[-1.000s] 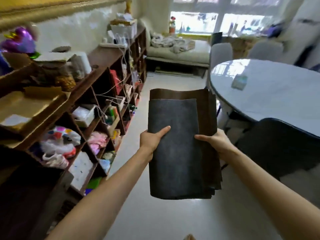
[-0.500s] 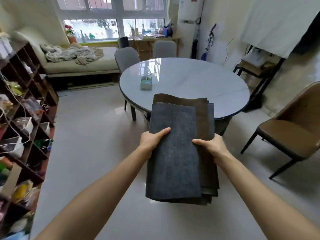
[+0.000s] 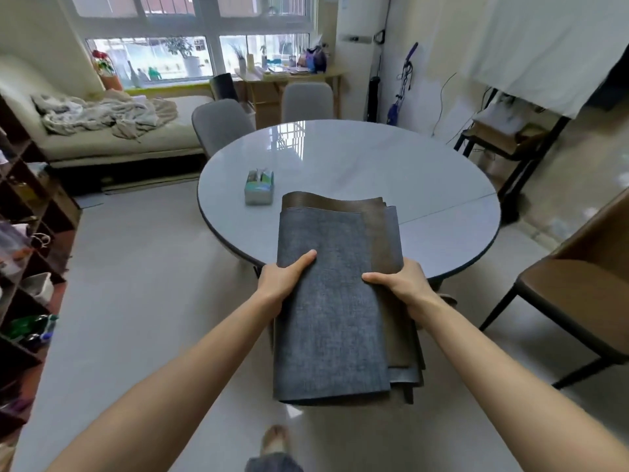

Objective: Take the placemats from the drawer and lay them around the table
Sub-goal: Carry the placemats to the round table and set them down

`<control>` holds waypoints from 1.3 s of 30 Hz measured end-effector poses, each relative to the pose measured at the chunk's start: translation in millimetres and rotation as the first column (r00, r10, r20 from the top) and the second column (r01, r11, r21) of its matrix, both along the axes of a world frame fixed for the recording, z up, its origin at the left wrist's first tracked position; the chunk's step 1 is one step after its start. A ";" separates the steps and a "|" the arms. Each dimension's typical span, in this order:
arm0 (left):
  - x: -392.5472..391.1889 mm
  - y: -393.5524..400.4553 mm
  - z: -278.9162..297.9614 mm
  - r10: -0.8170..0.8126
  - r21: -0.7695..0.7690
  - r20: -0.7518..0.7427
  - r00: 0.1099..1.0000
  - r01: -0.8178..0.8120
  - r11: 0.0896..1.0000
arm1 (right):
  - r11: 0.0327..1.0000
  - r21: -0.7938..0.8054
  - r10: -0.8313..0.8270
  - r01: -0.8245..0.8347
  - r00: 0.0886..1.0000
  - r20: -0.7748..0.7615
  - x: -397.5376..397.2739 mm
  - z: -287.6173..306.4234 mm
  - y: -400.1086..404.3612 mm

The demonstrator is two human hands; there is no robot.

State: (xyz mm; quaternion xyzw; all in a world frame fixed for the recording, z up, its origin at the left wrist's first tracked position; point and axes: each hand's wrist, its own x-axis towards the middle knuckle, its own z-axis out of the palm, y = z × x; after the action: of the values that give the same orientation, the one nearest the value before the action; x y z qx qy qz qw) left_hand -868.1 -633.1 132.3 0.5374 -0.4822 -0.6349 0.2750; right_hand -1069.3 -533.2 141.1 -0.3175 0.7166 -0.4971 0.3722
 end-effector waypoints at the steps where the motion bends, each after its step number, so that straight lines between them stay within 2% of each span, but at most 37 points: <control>1: -9.1 -19.8 -0.6 -0.012 -0.006 0.006 1.000 0.012 1.000 | 1.000 0.006 -0.016 0.016 1.000 -0.007 -7.6 -0.7 -16.9; 8: -89.7 -167.1 8.3 -0.134 0.002 0.003 0.991 0.134 0.991 | 0.989 0.046 -0.138 0.139 0.990 -0.021 -73.6 13.4 -140.7; 12: -138.7 -223.6 2.5 -0.173 0.024 0.034 0.984 0.172 0.985 | 0.975 0.081 -0.210 0.209 0.978 0.001 -112.7 9.5 -186.0; 17: -199.1 -258.8 -25.7 -0.216 0.116 0.067 0.974 0.208 0.971 | 0.965 0.134 -0.227 0.224 0.974 0.011 -172.0 -18.5 -220.0; 23: -268.6 -282.3 -62.8 -0.165 0.197 0.138 0.977 0.136 0.971 | 0.948 0.241 -0.219 0.210 0.976 0.010 -245.3 -69.7 -258.0; 27: -304.2 -296.3 -89.2 -0.153 0.268 0.150 0.977 0.109 0.957 | 0.908 0.363 -0.180 0.209 0.977 -0.112 -284.0 -101.8 -286.6; 31: -328.4 -315.5 -110.9 -0.139 0.209 0.211 0.968 0.095 0.973 | 0.871 0.439 -0.158 0.220 0.972 -0.175 -304.7 -129.5 -312.6; 33: -333.7 -320.7 -120.8 -0.192 0.153 0.244 0.951 0.158 0.975 | 0.853 0.476 -0.142 0.215 0.972 -0.186 -312.7 -146.3 -317.8; 35: -329.1 -318.7 -130.7 -0.343 0.065 0.308 0.887 0.340 0.938 | 0.817 0.545 -0.117 0.187 0.980 -0.160 -315.9 -165.8 -314.6; 36: -323.1 -313.8 -136.5 -0.434 0.020 0.343 0.833 0.455 0.890 | 0.801 0.572 -0.106 0.175 0.983 -0.151 -315.0 -175.0 -311.3; 38: -307.6 -299.2 -145.6 -0.600 0.007 0.451 0.661 0.669 0.743 | 0.789 0.586 -0.115 0.183 0.982 -0.152 -310.1 -186.6 -306.4; 39: -299.6 -290.2 -150.3 -0.645 0.010 0.556 0.524 0.771 0.636 | 0.789 0.583 -0.123 0.193 0.980 -0.157 -307.3 -188.3 -305.8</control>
State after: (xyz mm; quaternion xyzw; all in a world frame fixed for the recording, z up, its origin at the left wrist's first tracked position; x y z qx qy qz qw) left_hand -1167.7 -923.3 -18.0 0.4027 -0.7857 -0.4617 -0.0857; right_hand -1376.6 -839.0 -47.2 -0.1509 0.8798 -0.2582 0.3696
